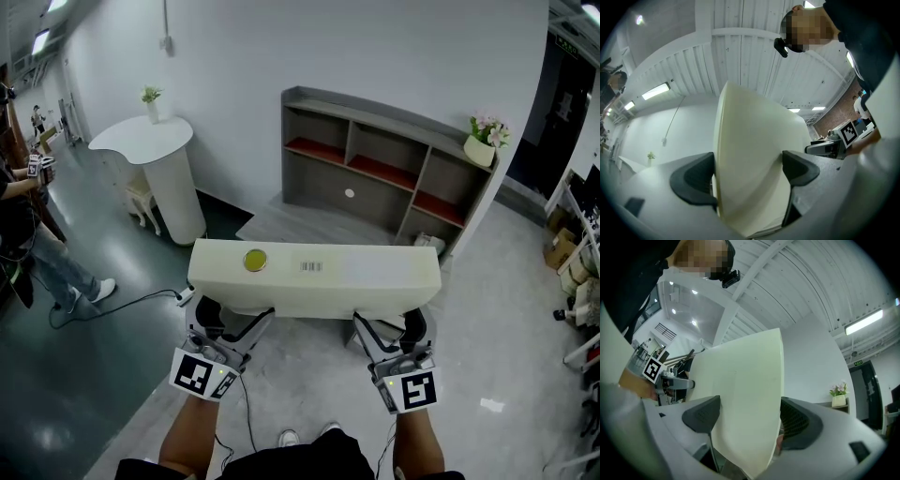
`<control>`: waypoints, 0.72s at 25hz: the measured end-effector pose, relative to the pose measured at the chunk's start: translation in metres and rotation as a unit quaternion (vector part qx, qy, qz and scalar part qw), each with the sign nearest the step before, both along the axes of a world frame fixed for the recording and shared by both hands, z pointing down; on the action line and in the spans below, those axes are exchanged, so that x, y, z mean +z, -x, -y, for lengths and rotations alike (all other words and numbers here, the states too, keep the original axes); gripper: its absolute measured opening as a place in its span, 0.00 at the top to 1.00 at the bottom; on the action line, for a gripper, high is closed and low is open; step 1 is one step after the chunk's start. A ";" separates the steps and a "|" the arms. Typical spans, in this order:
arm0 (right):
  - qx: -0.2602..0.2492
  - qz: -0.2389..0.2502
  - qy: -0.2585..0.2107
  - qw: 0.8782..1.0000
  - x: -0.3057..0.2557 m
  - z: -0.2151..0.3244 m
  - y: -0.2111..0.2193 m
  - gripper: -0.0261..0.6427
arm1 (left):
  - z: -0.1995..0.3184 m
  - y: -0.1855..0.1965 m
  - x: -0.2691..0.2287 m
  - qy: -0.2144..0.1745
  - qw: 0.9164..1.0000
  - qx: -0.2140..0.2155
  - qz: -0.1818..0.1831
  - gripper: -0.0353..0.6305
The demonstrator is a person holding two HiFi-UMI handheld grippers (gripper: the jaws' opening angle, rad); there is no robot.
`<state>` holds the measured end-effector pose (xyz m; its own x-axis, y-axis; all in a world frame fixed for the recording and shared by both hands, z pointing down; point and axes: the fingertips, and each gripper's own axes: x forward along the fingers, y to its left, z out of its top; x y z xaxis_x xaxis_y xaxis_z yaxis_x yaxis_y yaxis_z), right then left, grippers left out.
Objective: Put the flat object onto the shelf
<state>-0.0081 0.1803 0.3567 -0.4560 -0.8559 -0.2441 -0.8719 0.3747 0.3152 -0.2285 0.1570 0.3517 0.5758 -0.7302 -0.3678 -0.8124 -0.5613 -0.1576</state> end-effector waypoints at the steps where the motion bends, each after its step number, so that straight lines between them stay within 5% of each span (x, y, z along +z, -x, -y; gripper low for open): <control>1: 0.001 0.001 0.000 1.000 -0.004 0.008 -0.004 0.33 | 0.009 -0.004 -0.003 0.000 1.000 0.001 -0.001 0.26; 18: 0.004 -0.005 0.000 1.000 -0.002 0.108 -0.047 0.33 | 0.112 -0.046 0.008 -0.001 1.000 0.004 -0.023 0.26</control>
<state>0.0385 0.0726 0.3549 -0.4516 -0.8594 -0.2398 -0.8717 0.3677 0.3240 -0.1825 0.0452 0.3592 0.5638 -0.7250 -0.3957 -0.8145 -0.5675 -0.1205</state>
